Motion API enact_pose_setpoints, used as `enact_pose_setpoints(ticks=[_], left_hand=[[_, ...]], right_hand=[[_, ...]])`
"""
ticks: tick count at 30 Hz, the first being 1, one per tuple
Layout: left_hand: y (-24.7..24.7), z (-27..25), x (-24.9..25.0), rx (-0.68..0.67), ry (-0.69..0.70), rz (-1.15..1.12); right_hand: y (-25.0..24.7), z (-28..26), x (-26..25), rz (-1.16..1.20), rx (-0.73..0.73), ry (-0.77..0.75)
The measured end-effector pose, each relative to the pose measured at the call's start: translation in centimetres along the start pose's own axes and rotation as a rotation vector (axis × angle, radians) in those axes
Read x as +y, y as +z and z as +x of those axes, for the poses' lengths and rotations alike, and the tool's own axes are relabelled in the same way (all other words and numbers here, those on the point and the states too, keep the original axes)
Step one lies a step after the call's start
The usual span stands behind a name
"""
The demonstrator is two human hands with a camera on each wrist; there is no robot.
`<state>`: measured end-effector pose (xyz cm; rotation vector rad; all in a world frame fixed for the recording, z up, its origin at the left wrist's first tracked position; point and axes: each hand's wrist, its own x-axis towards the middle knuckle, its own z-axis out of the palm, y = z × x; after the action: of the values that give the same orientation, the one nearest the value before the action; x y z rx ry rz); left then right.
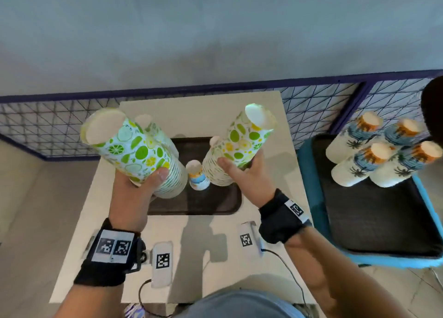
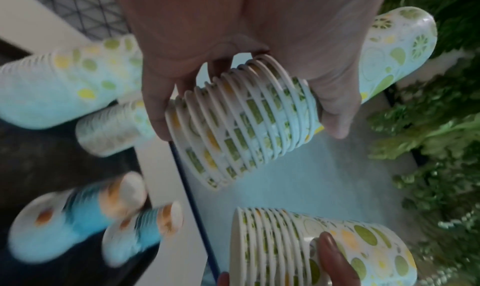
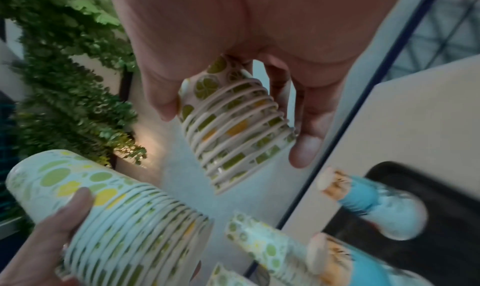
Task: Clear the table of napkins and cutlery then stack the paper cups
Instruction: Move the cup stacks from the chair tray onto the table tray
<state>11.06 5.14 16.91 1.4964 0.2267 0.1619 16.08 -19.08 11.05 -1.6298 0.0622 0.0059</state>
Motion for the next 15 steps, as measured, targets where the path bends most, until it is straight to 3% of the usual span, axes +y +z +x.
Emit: enact_pose_setpoints(ticks=[9, 15], left_hand=[[-9.7, 7.9, 2.2, 0.201, 0.100, 0.046], [-11.3, 11.7, 0.2, 0.174, 0.142, 0.069]], right_hand=[[12.8, 8.6, -6.2, -0.093, 0.008, -0.136], [18.7, 13.0, -7.0, -0.222, -0.009, -0.162]])
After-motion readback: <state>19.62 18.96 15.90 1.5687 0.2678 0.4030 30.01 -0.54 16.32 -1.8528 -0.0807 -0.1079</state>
